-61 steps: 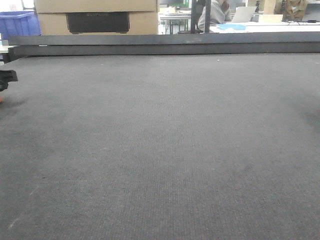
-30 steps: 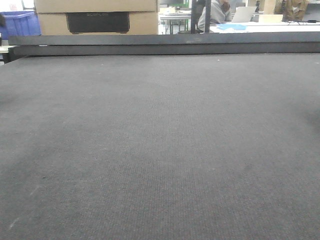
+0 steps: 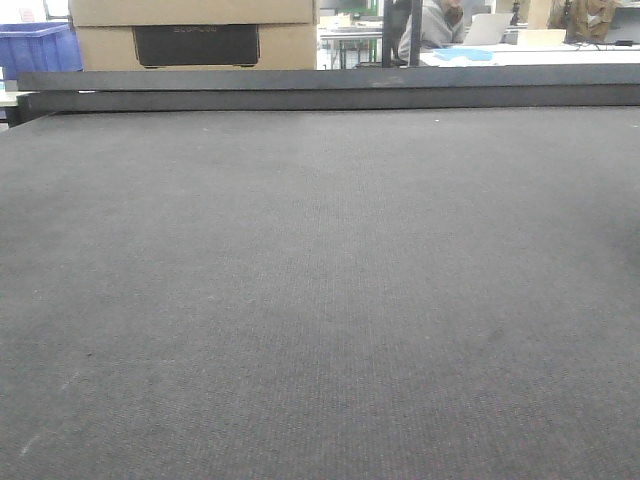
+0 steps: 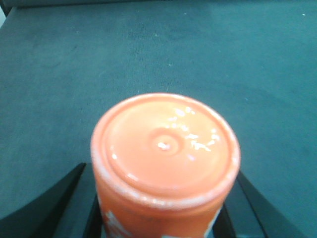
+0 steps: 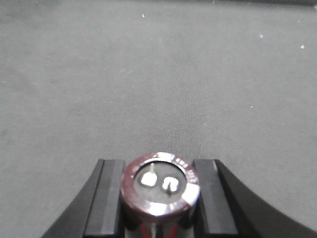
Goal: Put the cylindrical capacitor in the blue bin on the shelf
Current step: 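Lift the orange cylinder off the table with the left gripper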
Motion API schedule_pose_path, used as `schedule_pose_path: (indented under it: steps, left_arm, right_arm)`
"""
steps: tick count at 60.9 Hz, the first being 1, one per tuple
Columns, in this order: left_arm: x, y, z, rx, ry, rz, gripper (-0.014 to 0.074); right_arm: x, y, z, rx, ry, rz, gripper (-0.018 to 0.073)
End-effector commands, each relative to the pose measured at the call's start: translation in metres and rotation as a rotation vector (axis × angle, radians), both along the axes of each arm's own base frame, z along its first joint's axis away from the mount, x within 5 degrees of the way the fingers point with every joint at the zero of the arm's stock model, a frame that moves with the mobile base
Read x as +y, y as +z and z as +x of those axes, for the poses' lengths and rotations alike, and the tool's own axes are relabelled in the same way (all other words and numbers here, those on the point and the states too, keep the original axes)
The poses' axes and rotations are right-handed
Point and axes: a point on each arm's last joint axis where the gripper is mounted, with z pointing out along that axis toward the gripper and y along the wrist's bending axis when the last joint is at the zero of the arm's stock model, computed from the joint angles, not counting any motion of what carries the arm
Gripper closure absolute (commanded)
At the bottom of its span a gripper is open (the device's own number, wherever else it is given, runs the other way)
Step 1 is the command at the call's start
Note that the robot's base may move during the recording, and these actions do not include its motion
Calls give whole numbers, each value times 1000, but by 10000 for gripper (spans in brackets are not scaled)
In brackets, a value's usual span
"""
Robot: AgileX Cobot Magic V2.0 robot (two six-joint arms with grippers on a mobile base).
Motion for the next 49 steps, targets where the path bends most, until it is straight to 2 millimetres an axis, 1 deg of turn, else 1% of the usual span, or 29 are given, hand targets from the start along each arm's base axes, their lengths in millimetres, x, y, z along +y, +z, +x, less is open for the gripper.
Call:
schedule_pose_path:
  steps: [1,4,7,12,25,33,39,49]
  left_arm:
    - [4,14,-26,0,-5,-12,707]
    - [6,18,-38,-2,-4,-12,707]
    - [10,23,-53,-16,-3,-16,707]
    - [14,24,-74,-40,-3,-21,707]
    - [25,11,-120,-128,0,-48,707]
    - [29,4,-141,-170,0,-60,707]
    - [31,3,-150,-197,-1,-68,707]
    - [32,4,-153,-204,0,-67,707]
  right_arm:
    - [1,10,-20,-46,15,-4,601]
    - [1,12,-30,-71,24,-4,601]
    - [1,15,-45,-112,33,-1,601]
    - [1,14,-65,-165,42,3,601]
    - [-4,6,-115,-315,63,-55,601]
    - [-6,9,-141,-418,58,-48,601]
    - [-7,10,-150,-456,56,-46,601]
    - [-7,10,-151,-463,56,-45,601]
